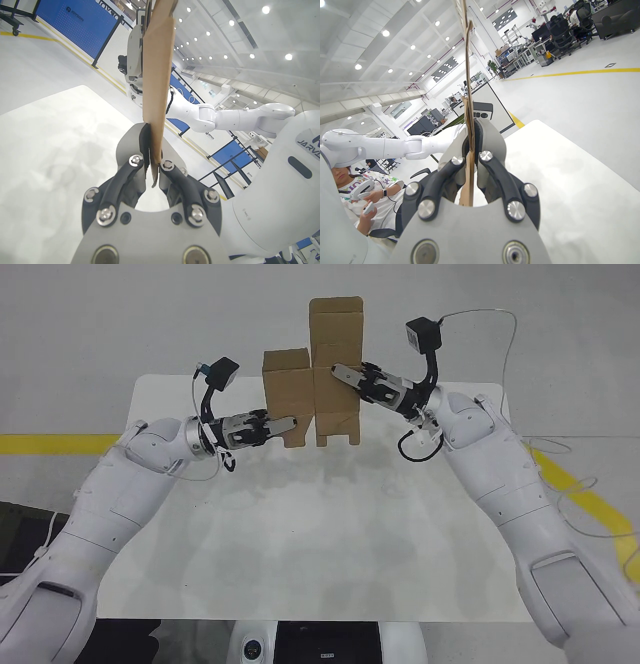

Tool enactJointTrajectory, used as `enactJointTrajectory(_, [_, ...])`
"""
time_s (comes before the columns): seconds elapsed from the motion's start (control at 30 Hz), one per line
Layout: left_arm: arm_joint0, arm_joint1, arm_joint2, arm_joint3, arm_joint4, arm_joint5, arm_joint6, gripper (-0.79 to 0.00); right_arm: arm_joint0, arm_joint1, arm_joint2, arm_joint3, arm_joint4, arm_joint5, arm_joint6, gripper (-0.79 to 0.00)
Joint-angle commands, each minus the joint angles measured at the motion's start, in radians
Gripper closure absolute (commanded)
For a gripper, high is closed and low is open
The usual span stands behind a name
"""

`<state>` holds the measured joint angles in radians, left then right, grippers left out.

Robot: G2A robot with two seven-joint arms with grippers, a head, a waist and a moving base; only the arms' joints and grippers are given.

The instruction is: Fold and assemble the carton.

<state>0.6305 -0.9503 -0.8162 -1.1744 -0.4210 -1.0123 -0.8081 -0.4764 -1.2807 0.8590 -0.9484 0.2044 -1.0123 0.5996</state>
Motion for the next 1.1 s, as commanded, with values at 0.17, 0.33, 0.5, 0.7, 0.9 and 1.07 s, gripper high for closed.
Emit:
enactJointTrajectory(0.17, [-0.013,0.001,0.021,0.009,-0.020,0.007,-0.007,0.000,-0.011,-0.006,0.034,0.003,-0.010,0.000,0.014,-0.785])
enactJointTrajectory(0.33, [-0.046,0.006,0.039,0.043,-0.037,0.076,-0.076,0.000,-0.027,0.007,0.081,0.007,-0.035,0.000,0.060,-0.785])
enactJointTrajectory(0.5, [-0.095,0.024,0.075,0.040,-0.004,0.162,-0.162,0.000,-0.042,0.031,0.117,0.016,-0.027,0.000,0.197,-0.785])
enactJointTrajectory(0.7, [-0.130,0.055,0.114,0.045,0.047,0.184,-0.183,0.000,-0.049,0.071,0.086,0.023,-0.053,0.000,0.208,-0.785])
enactJointTrajectory(0.9, [-0.142,0.092,0.171,0.021,0.045,0.205,-0.205,0.000,-0.028,0.116,-0.007,0.019,-0.027,0.017,0.226,-0.785])
enactJointTrajectory(1.07, [-0.155,0.126,0.221,-0.007,0.011,0.239,-0.239,0.000,0.019,0.150,-0.117,0.002,0.003,0.016,0.225,-0.785])
